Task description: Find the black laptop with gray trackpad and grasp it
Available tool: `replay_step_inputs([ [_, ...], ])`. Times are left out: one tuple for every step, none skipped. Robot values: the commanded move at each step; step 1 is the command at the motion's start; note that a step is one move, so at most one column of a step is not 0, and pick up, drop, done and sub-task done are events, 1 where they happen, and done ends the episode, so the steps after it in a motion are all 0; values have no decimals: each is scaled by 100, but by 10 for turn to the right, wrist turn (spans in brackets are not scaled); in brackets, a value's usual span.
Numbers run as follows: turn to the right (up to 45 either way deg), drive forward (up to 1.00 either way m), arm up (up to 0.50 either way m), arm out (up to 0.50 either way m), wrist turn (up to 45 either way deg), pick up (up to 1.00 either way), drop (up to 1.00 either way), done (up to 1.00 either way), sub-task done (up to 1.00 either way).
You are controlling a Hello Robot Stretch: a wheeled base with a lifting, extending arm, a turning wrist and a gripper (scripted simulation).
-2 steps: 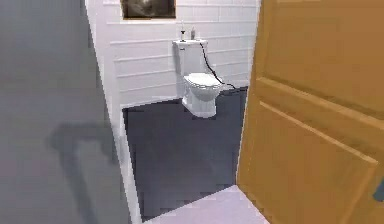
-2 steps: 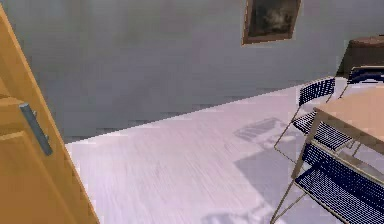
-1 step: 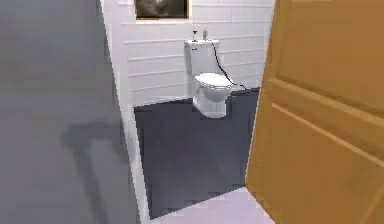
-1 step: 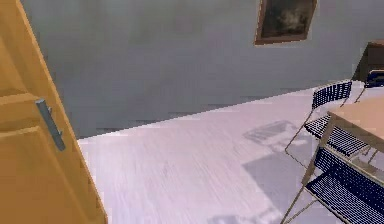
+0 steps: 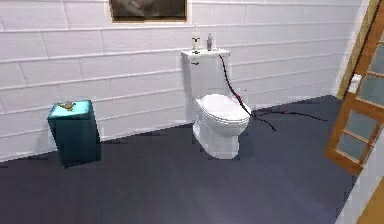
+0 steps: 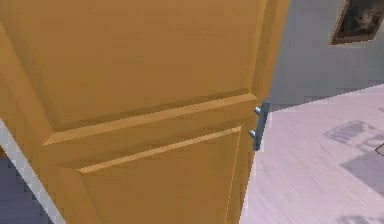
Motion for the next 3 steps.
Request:
replay_step_inputs([
  [90, 0, 0, 0, 0, 0, 0, 0, 0],
  [30, 0, 0, 0, 0, 0, 0, 0, 0],
  [450, 0, 0, 0, 0, 0, 0, 0, 0],
])
